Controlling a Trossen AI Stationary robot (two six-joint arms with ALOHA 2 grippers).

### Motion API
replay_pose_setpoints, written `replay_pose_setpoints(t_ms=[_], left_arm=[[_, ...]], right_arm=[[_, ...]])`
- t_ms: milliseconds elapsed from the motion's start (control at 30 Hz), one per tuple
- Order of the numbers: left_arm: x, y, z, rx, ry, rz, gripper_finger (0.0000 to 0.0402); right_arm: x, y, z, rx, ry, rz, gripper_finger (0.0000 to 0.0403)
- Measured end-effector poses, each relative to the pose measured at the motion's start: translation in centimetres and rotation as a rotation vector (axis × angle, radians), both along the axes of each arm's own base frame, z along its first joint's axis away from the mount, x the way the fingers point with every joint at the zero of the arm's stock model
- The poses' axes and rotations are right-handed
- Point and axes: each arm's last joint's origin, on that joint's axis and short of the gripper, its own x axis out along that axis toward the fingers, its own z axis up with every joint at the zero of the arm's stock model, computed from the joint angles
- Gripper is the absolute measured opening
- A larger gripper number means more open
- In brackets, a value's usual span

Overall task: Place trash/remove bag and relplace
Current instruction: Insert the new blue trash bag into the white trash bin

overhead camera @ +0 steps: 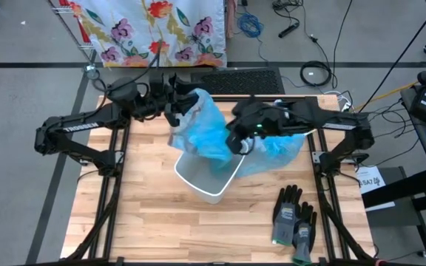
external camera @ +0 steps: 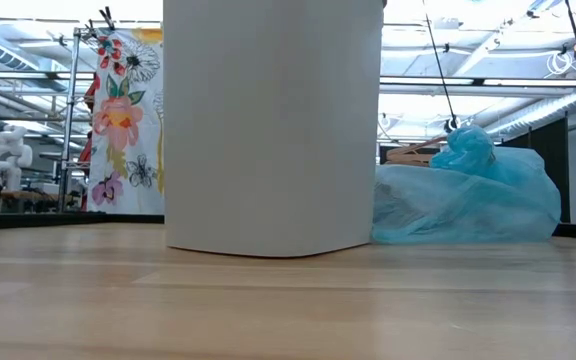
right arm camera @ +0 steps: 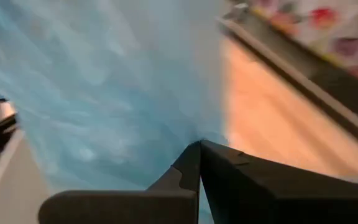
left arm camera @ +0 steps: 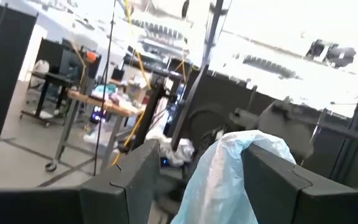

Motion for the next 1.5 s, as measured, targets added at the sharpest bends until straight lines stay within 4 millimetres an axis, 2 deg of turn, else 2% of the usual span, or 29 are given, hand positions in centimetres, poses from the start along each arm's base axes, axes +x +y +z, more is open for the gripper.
replay_pose_setpoints(t_ms=[133, 233, 367, 467, 633, 733, 867, 967, 1167, 1500], left_arm=[[-0.1, 0.1, 0.5, -0.025, -0.033, 0.011, 0.0215], [-0.6, 0.1, 1.7, -0.026, -0.071, 0.012, 0.0215], [-1.0, 0.0, 2.7, -0.038, -0.088, 0.006, 0.0215], [-1.0, 0.0, 2.8, -0.047, -0.044, 0.006, 0.0215], [-0.9, 0.0, 2.1, -0.072, 0.077, 0.008, 0.0215], [-0.3, 0.1, 1.1, -0.089, 0.157, 0.007, 0.0215], [1.2, 0.2, -0.3, -0.109, 0.247, -0.002, 0.0215], [2.6, 0.3, -1.4, -0.119, 0.279, -0.008, 0.0215], [5.8, 1.1, -4.2, -0.129, 0.389, 0.001, 0.0215], [7.5, 2.7, -6.4, -0.225, 0.444, -0.066, 0.0215]], right_arm=[[3.2, 0.7, -0.9, 0.062, -0.081, 0.174, 0.0], [5.6, 1.5, -0.9, 0.091, -0.211, 0.335, 0.0], [6.8, 2.0, -0.4, 0.139, -0.326, 0.452, 0.0], [5.7, 1.8, -0.8, 0.132, -0.224, 0.398, 0.0], [1.8, 0.8, -0.2, 0.053, -0.054, 0.197, 0.0], [-0.3, 0.6, 1.1, 0.039, -0.069, 0.16, 0.0], [-2.2, 0.8, 3.4, 0.017, -0.187, 0.187, 0.0], [-2.6, 1.0, 4.1, -0.04, -0.229, 0.235, 0.0], [-2.4, 1.1, 4.0, -0.08, -0.21, 0.267, 0.0], [-1.5, 1.0, 4.3, -0.223, -0.237, 0.335, 0.0]])
